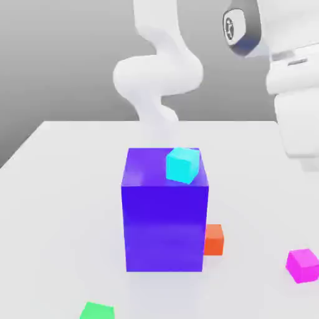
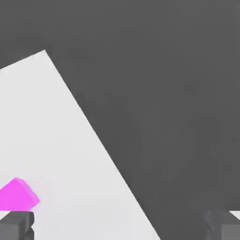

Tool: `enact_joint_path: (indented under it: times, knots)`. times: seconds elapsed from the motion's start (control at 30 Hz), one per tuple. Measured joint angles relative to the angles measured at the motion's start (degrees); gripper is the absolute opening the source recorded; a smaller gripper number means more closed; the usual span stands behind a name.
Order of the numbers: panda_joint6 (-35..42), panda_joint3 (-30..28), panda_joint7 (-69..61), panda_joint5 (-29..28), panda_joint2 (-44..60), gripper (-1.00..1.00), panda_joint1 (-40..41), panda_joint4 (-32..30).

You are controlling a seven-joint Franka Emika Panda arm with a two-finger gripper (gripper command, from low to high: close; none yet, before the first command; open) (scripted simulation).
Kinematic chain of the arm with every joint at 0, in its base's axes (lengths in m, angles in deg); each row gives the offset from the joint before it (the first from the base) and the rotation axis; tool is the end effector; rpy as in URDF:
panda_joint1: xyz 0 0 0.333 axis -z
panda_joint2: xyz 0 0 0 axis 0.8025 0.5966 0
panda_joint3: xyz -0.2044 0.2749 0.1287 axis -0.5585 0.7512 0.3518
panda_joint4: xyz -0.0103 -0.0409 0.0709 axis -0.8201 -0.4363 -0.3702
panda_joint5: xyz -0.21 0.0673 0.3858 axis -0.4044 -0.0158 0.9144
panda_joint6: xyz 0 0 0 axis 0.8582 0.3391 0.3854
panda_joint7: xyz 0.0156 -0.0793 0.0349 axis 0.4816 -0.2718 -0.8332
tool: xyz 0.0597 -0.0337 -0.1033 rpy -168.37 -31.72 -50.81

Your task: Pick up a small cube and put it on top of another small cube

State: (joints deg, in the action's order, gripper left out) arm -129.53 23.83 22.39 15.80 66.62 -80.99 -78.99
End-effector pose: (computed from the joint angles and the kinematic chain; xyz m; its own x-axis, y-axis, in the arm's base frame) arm 0.4866 0.2589 0.3596 0.8917 0.3888 0.2317 0.4206 -0.9009 -0.1070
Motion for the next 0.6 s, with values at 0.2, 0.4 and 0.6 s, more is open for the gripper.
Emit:
enact_joint_path:
  times: [0.2,0.4,0.6]
  knots:
    - [-5.0,2.1,-8.7,-5.2,11.9,0.0,-4.7,-1.6]
    - [-12.0,1.7,-11.0,-12.1,23.9,0.0,-8.3,-1.4]
    - [-15.1,1.3,-10.9,-12.5,28.0,-1.0,-8.6,-0.6]
